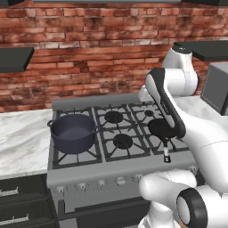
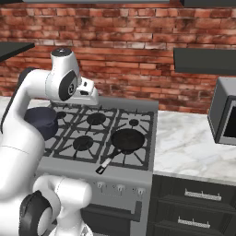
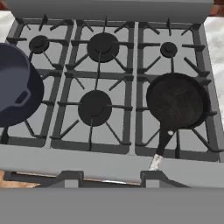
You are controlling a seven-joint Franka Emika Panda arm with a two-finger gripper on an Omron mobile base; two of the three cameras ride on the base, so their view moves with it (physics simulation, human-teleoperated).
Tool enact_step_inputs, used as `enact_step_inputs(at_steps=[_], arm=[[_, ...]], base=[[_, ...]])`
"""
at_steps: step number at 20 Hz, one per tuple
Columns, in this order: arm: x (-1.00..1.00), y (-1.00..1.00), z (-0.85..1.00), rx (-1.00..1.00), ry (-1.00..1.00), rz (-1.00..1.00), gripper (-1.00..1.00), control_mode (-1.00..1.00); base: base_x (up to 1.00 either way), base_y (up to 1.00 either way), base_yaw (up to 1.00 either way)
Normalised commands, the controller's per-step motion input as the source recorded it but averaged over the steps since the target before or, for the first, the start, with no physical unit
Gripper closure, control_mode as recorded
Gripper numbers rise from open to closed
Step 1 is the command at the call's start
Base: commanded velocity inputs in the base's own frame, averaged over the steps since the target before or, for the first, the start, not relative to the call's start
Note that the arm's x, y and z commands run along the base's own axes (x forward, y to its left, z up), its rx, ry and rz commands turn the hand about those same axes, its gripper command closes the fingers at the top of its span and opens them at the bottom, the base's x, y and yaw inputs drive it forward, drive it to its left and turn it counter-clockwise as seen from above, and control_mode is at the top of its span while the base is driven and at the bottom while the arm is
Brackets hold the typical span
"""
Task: Move the pot and pan from the stove into the sink.
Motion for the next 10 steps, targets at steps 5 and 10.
enact_step_inputs(at_steps=[5,10], arm=[[-0.16,-0.17,-0.02,0.00,0.00,-0.06,-1.00,-1.00],[-0.41,-0.27,-0.09,0.00,0.00,-0.16,-1.00,-1.00]], base=[[0.00,0.00,0.00],[0.00,0.00,0.00]])
